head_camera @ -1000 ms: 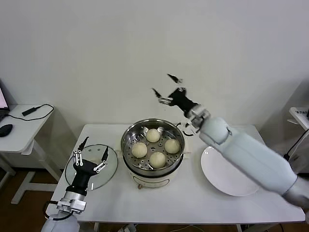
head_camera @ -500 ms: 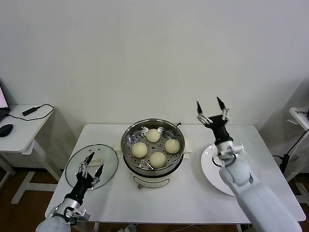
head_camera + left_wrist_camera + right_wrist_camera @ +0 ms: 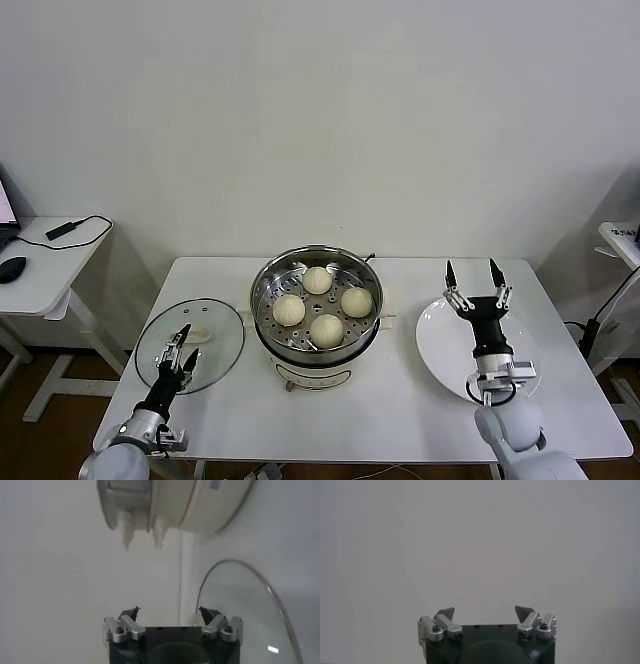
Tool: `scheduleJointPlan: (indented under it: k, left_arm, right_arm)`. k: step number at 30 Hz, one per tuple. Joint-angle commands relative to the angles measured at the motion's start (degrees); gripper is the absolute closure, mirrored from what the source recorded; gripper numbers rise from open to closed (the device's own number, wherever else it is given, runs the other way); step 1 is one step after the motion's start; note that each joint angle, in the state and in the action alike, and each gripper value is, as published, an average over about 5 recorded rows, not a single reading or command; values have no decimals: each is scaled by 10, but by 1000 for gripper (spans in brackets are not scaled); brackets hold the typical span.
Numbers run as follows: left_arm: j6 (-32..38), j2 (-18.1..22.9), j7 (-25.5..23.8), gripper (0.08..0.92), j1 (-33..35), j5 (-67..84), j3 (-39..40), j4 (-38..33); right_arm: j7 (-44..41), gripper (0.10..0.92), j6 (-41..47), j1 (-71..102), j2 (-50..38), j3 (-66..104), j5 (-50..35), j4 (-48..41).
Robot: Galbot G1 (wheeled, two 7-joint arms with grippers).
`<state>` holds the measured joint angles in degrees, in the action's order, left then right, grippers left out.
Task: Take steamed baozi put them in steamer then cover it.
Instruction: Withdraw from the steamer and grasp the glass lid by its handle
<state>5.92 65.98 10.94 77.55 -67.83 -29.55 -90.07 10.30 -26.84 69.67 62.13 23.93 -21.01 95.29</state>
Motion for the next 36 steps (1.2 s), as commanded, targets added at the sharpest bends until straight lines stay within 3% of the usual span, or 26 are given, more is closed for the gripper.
scheduleJointPlan:
  k: [1,36]
  left_arm:
    - [-33,1,27,177,-39,-31,7,50]
    - [-62,26,33,177,-130,-30,32,140]
  right_arm:
    - [-4,203,-12,52,21,40,10,3]
    - [-10,203,-26,58,47,48,39,-26]
